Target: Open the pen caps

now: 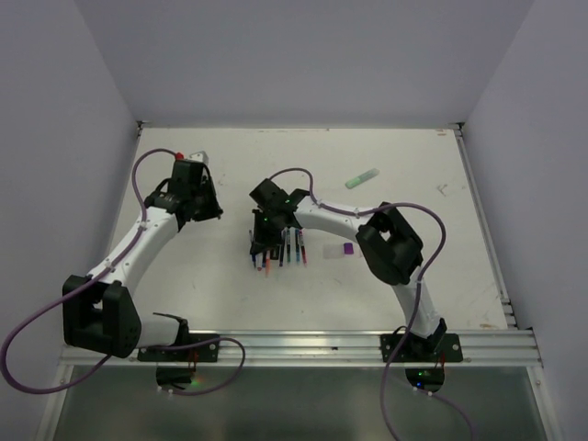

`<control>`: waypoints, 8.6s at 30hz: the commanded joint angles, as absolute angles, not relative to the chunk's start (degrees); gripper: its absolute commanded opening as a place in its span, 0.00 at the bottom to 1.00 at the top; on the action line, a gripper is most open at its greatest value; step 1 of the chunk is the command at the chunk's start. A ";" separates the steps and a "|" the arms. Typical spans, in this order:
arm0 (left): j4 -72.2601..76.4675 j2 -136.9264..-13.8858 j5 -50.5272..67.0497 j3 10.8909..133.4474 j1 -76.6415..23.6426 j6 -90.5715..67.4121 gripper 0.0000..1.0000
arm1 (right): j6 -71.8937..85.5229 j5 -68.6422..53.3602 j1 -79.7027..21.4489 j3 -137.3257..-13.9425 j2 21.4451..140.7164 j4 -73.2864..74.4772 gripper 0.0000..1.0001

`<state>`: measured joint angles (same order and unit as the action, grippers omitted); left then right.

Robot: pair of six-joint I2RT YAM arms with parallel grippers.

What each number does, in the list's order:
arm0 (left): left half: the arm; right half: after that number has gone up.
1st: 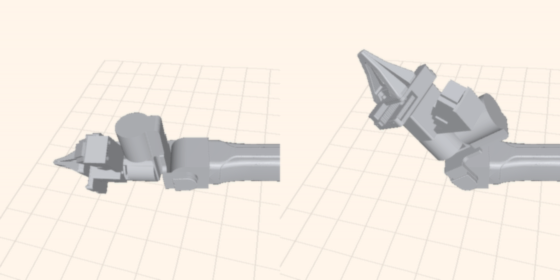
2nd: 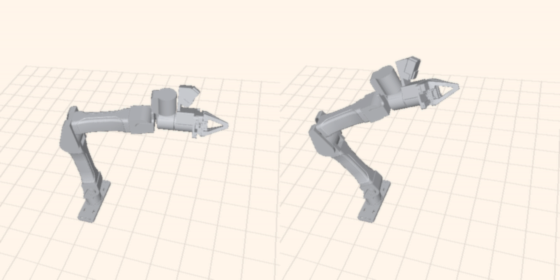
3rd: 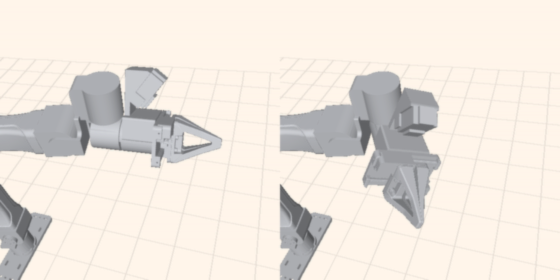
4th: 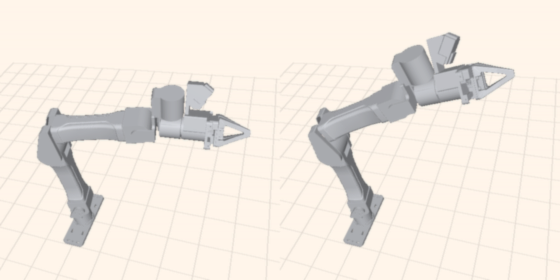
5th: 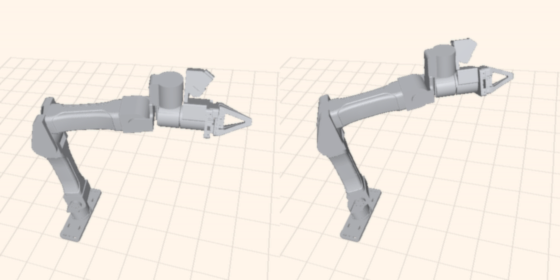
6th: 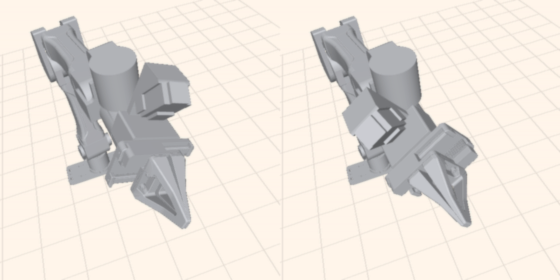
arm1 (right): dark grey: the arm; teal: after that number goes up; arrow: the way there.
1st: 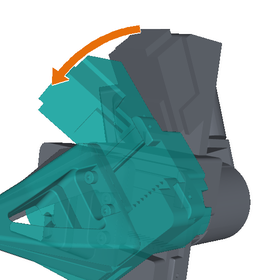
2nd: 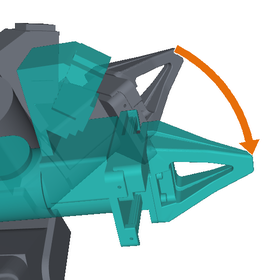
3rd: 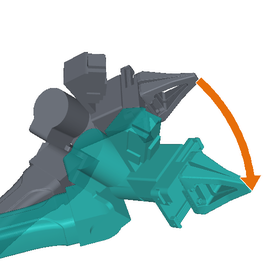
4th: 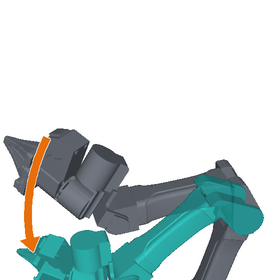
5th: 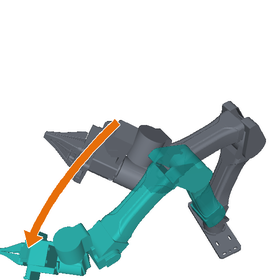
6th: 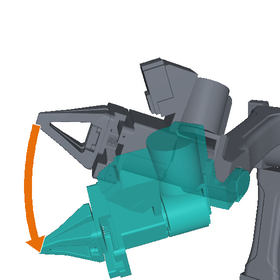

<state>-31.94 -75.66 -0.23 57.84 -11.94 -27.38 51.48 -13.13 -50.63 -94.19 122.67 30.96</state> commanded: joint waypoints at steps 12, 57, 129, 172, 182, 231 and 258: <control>-29.62 -74.36 2.72 56.60 -11.16 -26.81 0.00 | 50.54 -11.95 -51.33 -96.77 125.07 34.37 0.18; -1.15 -91.83 29.61 53.16 -28.81 -39.19 0.00 | 46.41 -5.54 -28.67 -85.27 90.45 41.13 0.27; -4.04 -100.47 27.25 67.68 -36.65 -34.28 0.56 | 44.56 13.89 -10.11 -132.54 144.58 56.95 0.48; 8.09 -93.87 47.73 63.55 -29.18 -45.71 0.58 | 45.70 -0.44 -28.92 -84.20 90.27 41.40 0.00; 13.35 -92.73 49.04 60.48 -27.69 -49.38 0.58 | 44.12 -1.30 -29.00 -82.53 88.77 39.65 0.00; 4.75 -98.88 41.84 68.91 -24.96 -56.95 0.00 | 33.05 -17.75 -31.82 -78.06 86.23 34.10 0.51; 7.29 -98.35 39.99 69.61 -24.70 -61.52 0.00 | 34.98 -25.32 -32.70 -71.46 88.77 27.86 0.37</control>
